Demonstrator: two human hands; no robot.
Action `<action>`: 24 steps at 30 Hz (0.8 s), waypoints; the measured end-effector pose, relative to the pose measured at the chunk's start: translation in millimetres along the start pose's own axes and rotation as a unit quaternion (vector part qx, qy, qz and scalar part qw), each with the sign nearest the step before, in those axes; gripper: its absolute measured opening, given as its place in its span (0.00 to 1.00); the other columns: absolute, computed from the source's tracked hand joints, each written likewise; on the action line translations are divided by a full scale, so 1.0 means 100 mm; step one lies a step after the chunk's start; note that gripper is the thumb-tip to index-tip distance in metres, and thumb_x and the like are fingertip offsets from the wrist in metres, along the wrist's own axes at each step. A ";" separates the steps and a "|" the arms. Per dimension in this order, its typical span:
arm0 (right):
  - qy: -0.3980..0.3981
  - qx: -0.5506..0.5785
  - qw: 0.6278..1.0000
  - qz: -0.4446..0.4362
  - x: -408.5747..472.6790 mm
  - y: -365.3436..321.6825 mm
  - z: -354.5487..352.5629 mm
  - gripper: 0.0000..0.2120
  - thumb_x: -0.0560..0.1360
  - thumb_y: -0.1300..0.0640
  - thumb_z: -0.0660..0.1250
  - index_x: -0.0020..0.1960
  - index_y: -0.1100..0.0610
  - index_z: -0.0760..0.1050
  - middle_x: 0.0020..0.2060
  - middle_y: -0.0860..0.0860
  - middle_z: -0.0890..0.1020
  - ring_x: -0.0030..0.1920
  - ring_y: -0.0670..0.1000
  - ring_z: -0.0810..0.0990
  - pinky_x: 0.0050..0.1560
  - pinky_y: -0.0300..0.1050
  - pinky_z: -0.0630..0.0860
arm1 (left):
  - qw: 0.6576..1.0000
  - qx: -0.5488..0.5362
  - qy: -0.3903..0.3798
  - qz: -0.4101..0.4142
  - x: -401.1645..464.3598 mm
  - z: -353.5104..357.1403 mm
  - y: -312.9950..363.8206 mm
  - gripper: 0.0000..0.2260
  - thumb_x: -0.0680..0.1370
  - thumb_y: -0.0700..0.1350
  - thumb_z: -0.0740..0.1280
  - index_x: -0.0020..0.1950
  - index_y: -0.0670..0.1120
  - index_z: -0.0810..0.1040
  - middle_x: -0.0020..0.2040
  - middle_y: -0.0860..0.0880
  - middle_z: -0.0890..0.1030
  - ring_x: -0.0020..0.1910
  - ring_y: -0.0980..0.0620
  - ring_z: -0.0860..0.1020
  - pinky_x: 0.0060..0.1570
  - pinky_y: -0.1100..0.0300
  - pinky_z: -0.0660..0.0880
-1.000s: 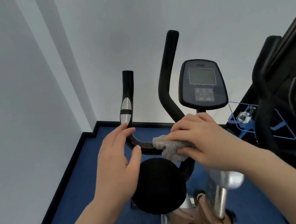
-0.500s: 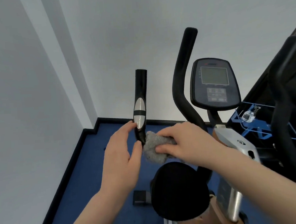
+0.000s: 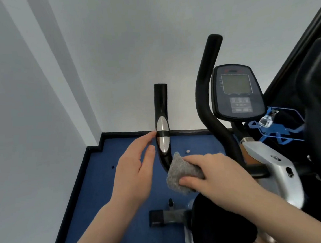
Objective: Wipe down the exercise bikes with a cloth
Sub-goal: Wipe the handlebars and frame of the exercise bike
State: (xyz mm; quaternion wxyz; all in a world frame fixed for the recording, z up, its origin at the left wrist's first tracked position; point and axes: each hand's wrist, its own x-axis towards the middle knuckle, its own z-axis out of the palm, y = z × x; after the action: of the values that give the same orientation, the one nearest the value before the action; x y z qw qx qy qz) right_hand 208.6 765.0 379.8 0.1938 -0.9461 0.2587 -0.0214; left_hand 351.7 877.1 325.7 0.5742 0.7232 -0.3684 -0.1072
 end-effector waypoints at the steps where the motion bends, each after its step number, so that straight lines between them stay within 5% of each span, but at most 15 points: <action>1: 0.012 -0.006 1.000 0.004 -0.04 -0.04 0.03 0.15 0.72 0.38 0.61 0.51 0.46 0.75 0.39 0.44 0.80 0.42 0.48 0.77 0.43 0.46 0.73 | 1.000 -0.003 -0.006 0.001 0.04 -0.02 -0.01 0.17 0.78 0.51 0.58 0.65 0.58 0.74 0.59 0.65 0.78 0.61 0.64 0.74 0.59 0.69 0.70; 5: 0.075 -0.012 0.995 0.059 0.29 -0.33 0.13 0.17 0.74 0.38 0.59 0.40 0.51 0.72 0.37 0.48 0.80 0.42 0.52 0.79 0.36 0.48 0.67 | 0.999 -0.015 -0.029 0.006 0.16 -0.05 -0.03 0.17 0.77 0.51 0.58 0.65 0.58 0.74 0.59 0.64 0.78 0.60 0.64 0.75 0.57 0.65 0.71; 8: 0.076 0.124 0.981 0.129 0.52 -0.36 0.04 0.18 0.74 0.40 0.63 0.34 0.53 0.74 0.31 0.48 0.79 0.36 0.51 0.79 0.32 0.44 0.69 | 0.999 -0.035 -0.039 0.012 0.24 -0.06 -0.03 0.17 0.77 0.50 0.58 0.65 0.56 0.74 0.59 0.62 0.79 0.60 0.63 0.75 0.58 0.63 0.72; 14: 0.060 0.120 0.982 0.130 0.39 -0.34 0.16 0.15 0.73 0.41 0.63 0.39 0.51 0.77 0.34 0.47 0.82 0.38 0.47 0.80 0.39 0.44 0.74 | 0.998 -0.036 -0.045 0.032 0.37 -0.05 -0.03 0.16 0.78 0.48 0.57 0.64 0.53 0.75 0.58 0.62 0.78 0.59 0.63 0.74 0.56 0.71 0.69; 17: 0.099 0.176 0.967 0.156 0.57 -0.37 0.10 0.16 0.74 0.43 0.64 0.35 0.52 0.77 0.30 0.47 0.81 0.35 0.46 0.79 0.33 0.41 0.72 | 0.998 -0.031 -0.049 0.039 0.45 -0.04 -0.03 0.16 0.78 0.49 0.57 0.64 0.51 0.75 0.60 0.60 0.77 0.62 0.62 0.73 0.59 0.68 0.69; 24: 0.211 0.296 0.922 0.130 1.08 -0.46 -0.11 0.09 0.75 0.49 0.66 0.42 0.52 0.82 0.34 0.47 0.83 0.38 0.46 0.82 0.43 0.50 0.80 | 0.997 -0.073 -0.038 0.007 0.64 -0.12 0.04 0.17 0.77 0.53 0.57 0.65 0.54 0.74 0.57 0.63 0.79 0.56 0.68 0.75 0.52 0.76 0.68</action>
State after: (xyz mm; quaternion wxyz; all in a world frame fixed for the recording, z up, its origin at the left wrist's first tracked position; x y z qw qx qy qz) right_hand 322.4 743.4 401.2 0.4073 -0.7768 0.3966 -0.2710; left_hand 402.2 843.7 350.0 0.6119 0.6720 -0.3865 -0.1571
